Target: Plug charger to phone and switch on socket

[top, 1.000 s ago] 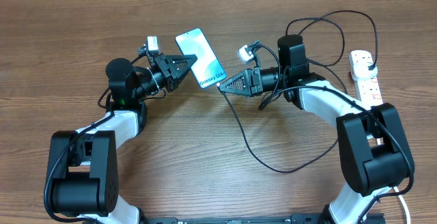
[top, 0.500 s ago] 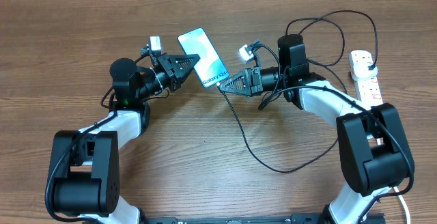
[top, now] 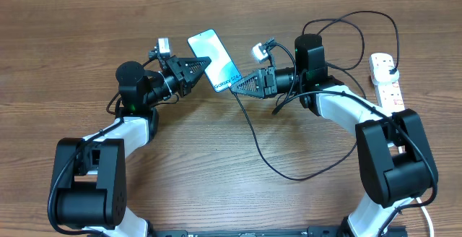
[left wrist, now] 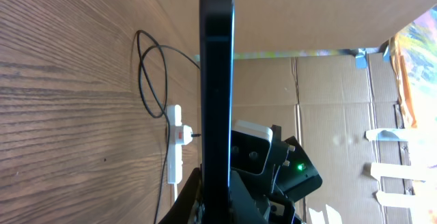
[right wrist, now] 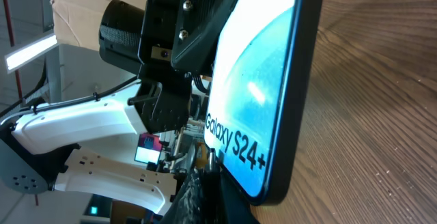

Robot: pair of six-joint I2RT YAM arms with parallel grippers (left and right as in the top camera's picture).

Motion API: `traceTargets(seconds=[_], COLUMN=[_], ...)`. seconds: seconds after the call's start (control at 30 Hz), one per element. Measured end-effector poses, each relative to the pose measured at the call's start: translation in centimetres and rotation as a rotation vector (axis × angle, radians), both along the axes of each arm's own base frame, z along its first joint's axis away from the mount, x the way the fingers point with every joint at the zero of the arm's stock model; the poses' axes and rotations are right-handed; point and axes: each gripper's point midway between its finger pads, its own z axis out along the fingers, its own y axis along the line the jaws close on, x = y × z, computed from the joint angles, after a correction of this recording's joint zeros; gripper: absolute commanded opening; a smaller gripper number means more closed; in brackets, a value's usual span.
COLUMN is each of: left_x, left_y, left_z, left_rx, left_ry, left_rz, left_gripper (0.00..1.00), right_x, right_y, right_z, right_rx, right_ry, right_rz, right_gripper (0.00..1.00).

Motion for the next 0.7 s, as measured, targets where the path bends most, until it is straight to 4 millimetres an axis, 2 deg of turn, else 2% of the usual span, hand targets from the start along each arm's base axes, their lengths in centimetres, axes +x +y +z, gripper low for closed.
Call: traceTargets(seconds=[0.33,0.7], left_x=[0.1,0.1], left_y=[0.1,0.6], left_z=[0.5,0.6], left_rx=[-0.002,-0.011], left_ry=[-0.029,-0.023], left_rz=[0.002,0.004], left_gripper=[0.04,0.04], right_x=[-0.1,-1.1], right_y=[0.0,-0.1], right_z=[-0.1,0.5], right_rx=[-0.002,0.028], right_ry=[0.018,0.028], right_rz=[0.003,0.062], right_gripper=[0.04,0.04])
